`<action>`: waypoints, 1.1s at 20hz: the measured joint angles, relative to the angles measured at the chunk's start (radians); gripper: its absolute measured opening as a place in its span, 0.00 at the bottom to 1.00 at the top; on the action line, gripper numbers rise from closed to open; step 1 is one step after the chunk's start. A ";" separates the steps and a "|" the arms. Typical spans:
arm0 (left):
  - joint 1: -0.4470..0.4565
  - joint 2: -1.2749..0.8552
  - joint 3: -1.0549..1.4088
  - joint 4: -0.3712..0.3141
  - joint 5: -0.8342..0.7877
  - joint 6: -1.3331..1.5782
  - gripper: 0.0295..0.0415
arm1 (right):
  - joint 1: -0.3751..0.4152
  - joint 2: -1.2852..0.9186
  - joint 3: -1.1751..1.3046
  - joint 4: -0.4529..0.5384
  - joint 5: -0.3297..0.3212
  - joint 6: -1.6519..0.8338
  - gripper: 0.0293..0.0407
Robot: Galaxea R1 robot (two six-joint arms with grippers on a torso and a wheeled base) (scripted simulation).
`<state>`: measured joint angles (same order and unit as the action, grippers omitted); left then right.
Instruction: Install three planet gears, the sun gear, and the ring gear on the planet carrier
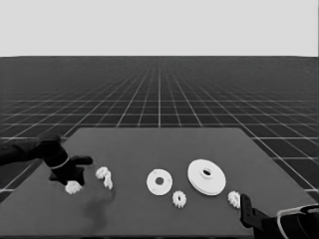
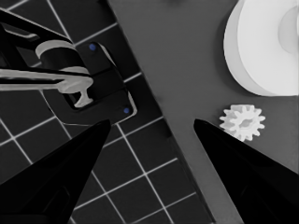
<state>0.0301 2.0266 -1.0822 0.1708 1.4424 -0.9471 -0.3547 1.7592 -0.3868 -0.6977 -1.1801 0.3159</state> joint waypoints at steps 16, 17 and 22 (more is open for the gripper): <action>0.136 0.926 -0.387 0.171 0.100 -0.537 0.14 | 0.000 0.000 0.000 0.000 0.000 0.000 0.81; 0.143 0.928 -0.394 0.178 0.097 -0.532 0.14 | 0.000 0.000 0.000 0.000 0.000 0.000 0.81; 0.153 0.930 -0.404 0.189 0.093 -0.526 0.14 | 0.000 0.000 0.000 0.000 0.000 0.000 0.81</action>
<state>0.1831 2.9563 -1.4858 0.3594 1.5358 -1.4729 -0.3547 1.7592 -0.3868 -0.6977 -1.1801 0.3159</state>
